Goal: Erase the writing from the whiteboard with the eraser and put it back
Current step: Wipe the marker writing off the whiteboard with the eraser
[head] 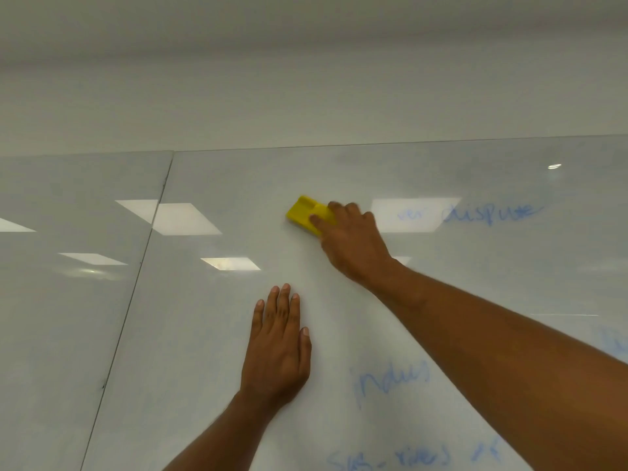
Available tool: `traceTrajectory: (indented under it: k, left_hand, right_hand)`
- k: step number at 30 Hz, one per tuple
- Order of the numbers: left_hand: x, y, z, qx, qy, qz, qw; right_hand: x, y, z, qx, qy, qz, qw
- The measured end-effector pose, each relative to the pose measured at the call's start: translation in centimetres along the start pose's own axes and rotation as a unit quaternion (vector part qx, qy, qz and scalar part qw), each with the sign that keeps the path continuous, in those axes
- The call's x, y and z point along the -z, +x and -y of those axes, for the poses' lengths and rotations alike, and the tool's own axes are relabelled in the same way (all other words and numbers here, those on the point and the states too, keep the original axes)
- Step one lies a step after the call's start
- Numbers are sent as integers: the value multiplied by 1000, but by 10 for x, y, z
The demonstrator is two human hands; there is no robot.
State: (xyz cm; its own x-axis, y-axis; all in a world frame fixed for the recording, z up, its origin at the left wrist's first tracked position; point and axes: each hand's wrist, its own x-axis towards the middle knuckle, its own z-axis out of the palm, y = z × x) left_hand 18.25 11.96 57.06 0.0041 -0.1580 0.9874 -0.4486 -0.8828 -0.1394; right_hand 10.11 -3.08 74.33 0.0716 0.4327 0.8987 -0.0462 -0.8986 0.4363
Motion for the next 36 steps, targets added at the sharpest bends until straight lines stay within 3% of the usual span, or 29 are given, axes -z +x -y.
traceTrajectory:
  k: [2,3,7,8,9,11,13,14,15,18,19,21,24,26,28,30,31,32,34,36]
  left_hand:
    - [0,0,0,0,1,0,1000]
    - [1,0,1,-1,2,1,1000]
    - [2,0,0,0,6,6,1000]
    - [2,0,0,0,6,6,1000]
    - [3,0,0,-2,6,6,1000]
    - [3,0,0,-5,10,7,1000]
    - [4,1,0,-7,13,10,1000]
    - [5,1,-1,-7,14,11,1000]
    - [5,2,-2,-8,14,12,1000]
    - [7,4,-3,-18,22,15,999]
    - [8,7,-3,-23,26,16,999]
    - [10,16,-6,-32,31,18,999]
    - [12,34,-15,-57,37,27,997]
    - [12,47,-25,-73,40,31,996]
    - [12,58,-38,-78,39,31,996]
    - [10,66,-50,-73,33,32,996]
    - [9,68,-55,-69,28,33,997]
    - [8,71,-61,-66,25,34,997]
    - [4,75,-69,-63,21,38,997]
    - [1,79,-78,-64,19,42,997]
  right_hand:
    - [2,5,10,-111,4,-7,994]
    - [1,5,16,-102,4,-8,995]
    - [-5,-13,19,181,21,31,983]
    - [-3,-14,13,196,14,40,980]
    - [-2,-13,6,164,7,42,986]
    - [1,-14,-9,-7,10,16,1000]
    - [6,-25,-20,-185,11,-15,983]
    - [7,-34,-22,-214,14,-26,976]
    - [6,-45,-23,-197,18,-32,980]
    - [6,-77,-35,33,33,-6,999]
    - [9,-82,-47,72,33,7,997]
    - [12,-83,-77,-17,10,24,1000]
    - [18,-83,-108,-297,-19,-20,954]
    - [21,-82,-108,-356,-14,-25,934]
    - [21,-87,-101,-244,-3,-24,969]
    - [19,-99,-105,-35,10,-9,999]
    - [20,-103,-114,24,10,3,1000]
    - [21,-105,-127,20,4,12,1000]
    - [19,-102,-149,-140,-13,-2,990]
    - [23,-103,-159,-324,-6,-36,945]
